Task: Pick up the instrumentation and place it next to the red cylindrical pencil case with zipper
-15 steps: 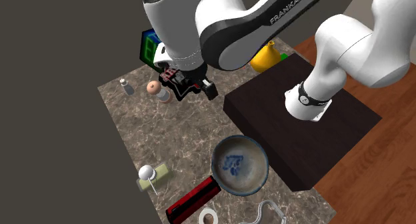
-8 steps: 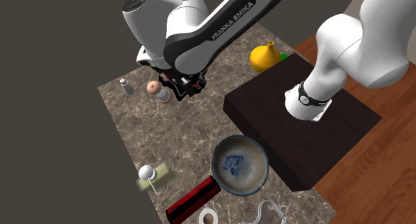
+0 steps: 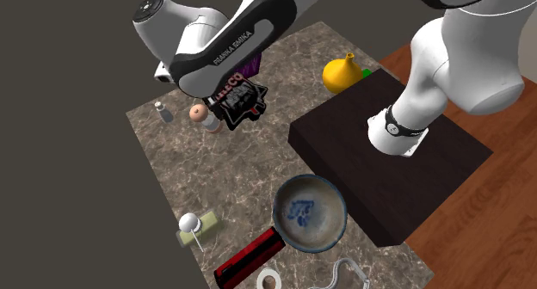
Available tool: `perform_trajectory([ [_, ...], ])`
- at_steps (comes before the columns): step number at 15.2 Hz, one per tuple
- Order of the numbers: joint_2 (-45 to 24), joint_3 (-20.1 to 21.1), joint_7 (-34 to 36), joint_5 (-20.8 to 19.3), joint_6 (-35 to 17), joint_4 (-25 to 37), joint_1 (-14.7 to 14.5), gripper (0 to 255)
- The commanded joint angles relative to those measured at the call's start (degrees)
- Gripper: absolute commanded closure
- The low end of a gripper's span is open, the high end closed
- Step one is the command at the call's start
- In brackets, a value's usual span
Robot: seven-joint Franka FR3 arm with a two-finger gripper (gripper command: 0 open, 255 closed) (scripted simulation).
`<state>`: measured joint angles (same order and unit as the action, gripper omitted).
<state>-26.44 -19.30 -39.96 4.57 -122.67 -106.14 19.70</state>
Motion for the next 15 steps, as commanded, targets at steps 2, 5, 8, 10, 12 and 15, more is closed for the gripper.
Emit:
perform_trajectory([
  [2, -6.5, 0.4, -2.0, 2.0, 0.2, 7.0, 2.8, 0],
  [5, -13.1, 1.0, -3.3, 3.5, 1.6, 15.2, 5.7, 0],
  [8, -18.9, 1.5, -4.1, 4.6, 3.3, 23.0, 8.2, 0],
  [10, -19.6, 1.7, -4.2, 4.8, 2.1, 22.6, 8.3, 0],
  [12, -20.3, 1.8, -4.3, 5.0, 1.0, 22.2, 8.4, 0],
  [15, -21.5, 2.0, -4.5, 5.3, -0.6, 21.7, 8.6, 0],
])
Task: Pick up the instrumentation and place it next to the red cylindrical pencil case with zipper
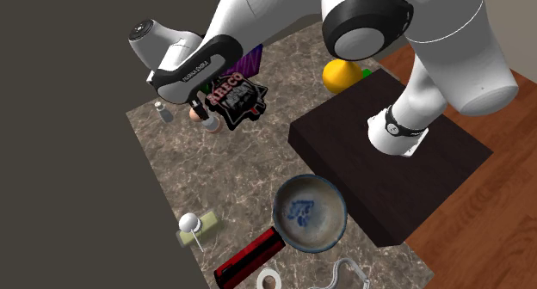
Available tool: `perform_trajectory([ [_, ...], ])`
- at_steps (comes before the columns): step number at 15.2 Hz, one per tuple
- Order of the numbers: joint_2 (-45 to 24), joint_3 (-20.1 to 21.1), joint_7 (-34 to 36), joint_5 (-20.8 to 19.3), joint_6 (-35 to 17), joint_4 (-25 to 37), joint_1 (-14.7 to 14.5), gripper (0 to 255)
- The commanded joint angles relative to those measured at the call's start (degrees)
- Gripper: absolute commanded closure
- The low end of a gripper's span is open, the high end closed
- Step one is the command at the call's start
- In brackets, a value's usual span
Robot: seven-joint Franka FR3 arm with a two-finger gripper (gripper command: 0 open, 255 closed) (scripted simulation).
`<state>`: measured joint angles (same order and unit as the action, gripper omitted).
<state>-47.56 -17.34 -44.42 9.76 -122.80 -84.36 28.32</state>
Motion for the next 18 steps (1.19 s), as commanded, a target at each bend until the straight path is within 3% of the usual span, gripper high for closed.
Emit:
perform_trajectory([
  [1, -0.6, 0.1, 0.0, 0.1, -0.8, -0.1, 0.1, 0],
  [8, -0.6, 0.1, 0.0, 0.1, -0.8, -0.1, 0.1, 0],
  [9, -0.6, 0.1, 0.0, 0.1, -0.8, -0.1, 0.1, 255],
  [18, -0.6, 0.1, 0.0, 0.1, -0.8, -0.1, 0.1, 255],
])
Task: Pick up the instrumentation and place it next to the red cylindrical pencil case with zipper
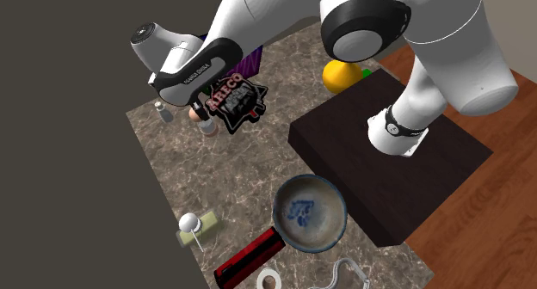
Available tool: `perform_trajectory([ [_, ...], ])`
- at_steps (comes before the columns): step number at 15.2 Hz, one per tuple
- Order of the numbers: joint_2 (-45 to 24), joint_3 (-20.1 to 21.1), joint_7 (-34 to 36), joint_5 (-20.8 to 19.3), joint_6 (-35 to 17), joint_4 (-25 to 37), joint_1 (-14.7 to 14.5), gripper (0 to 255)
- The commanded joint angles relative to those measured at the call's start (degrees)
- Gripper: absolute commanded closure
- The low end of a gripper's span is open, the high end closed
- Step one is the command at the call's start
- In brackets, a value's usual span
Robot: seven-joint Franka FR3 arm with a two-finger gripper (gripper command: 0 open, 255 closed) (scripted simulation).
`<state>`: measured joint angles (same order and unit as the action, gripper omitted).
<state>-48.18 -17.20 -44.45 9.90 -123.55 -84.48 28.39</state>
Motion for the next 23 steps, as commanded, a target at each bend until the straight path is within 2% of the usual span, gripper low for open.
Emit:
perform_trajectory([
  [1, 0.5, -0.1, 0.0, -0.1, 0.4, -0.1, -0.1, 255],
  [23, 10.1, -2.0, 0.4, -2.4, 11.5, 1.6, -1.3, 255],
])
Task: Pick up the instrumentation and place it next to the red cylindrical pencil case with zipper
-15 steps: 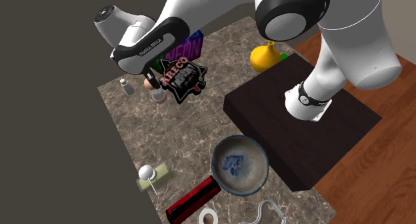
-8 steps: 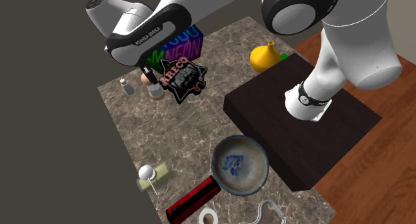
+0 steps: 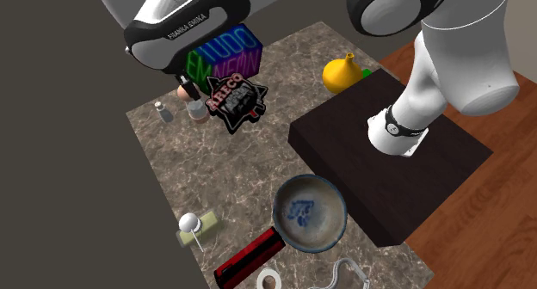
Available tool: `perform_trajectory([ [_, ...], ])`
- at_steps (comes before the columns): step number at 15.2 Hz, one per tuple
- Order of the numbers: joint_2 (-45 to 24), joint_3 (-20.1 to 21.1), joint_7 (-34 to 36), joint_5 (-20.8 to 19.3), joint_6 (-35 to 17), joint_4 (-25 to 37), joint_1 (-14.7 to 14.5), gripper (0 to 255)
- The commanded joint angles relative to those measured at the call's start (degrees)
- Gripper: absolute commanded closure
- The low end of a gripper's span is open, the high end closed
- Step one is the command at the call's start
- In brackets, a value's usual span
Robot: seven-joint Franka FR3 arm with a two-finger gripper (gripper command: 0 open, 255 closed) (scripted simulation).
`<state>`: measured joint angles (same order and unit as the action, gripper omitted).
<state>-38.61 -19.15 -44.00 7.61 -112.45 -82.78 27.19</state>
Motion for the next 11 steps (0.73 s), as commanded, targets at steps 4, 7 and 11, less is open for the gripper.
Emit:
perform_trajectory([
  [4, 1.8, -0.3, 0.1, -0.5, 2.8, 1.0, -0.2, 255],
  [7, 2.6, -0.5, 0.1, -0.7, 4.6, 2.0, -0.2, 255],
  [11, 3.6, -0.7, 0.2, -1.0, 7.1, 3.6, -0.2, 255],
])
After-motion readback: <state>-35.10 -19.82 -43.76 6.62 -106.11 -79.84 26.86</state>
